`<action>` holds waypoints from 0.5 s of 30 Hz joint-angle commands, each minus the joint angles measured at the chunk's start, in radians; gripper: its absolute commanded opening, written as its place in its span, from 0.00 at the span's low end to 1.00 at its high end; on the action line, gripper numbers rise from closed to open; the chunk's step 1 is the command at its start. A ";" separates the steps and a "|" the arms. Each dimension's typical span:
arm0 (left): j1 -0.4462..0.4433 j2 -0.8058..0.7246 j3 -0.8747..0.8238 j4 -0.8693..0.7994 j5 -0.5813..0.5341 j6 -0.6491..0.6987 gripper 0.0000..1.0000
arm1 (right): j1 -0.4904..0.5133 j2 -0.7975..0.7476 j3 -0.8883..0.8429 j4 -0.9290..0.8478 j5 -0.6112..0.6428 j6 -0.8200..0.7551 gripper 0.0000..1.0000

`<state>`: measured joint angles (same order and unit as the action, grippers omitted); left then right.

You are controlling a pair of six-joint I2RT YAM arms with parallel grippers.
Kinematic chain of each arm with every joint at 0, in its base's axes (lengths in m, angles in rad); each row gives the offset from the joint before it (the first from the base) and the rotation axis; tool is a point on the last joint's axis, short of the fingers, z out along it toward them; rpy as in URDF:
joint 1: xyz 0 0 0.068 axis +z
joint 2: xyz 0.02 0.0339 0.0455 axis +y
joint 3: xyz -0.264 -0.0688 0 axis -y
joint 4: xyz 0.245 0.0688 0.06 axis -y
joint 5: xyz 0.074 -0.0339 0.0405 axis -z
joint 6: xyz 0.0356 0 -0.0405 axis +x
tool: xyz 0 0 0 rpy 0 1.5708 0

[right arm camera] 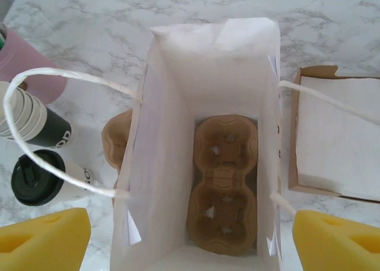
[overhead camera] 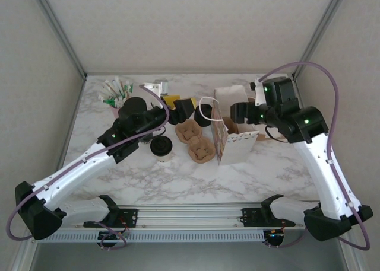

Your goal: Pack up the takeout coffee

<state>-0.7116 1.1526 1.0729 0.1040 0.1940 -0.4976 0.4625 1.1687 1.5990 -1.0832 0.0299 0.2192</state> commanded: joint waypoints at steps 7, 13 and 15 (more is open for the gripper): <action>0.001 -0.106 -0.120 0.024 -0.021 0.046 1.00 | -0.002 -0.155 -0.149 0.084 -0.052 -0.006 0.99; -0.002 -0.155 -0.188 -0.044 -0.055 0.061 1.00 | -0.003 -0.237 -0.241 0.104 -0.032 0.001 0.99; -0.002 -0.166 -0.199 -0.054 -0.066 0.063 1.00 | -0.003 -0.250 -0.254 0.109 -0.029 0.008 0.99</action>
<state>-0.7116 1.0172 0.8902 0.0731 0.1593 -0.4603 0.4625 0.9409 1.3632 -1.0153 -0.0017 0.2211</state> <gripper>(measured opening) 0.994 0.987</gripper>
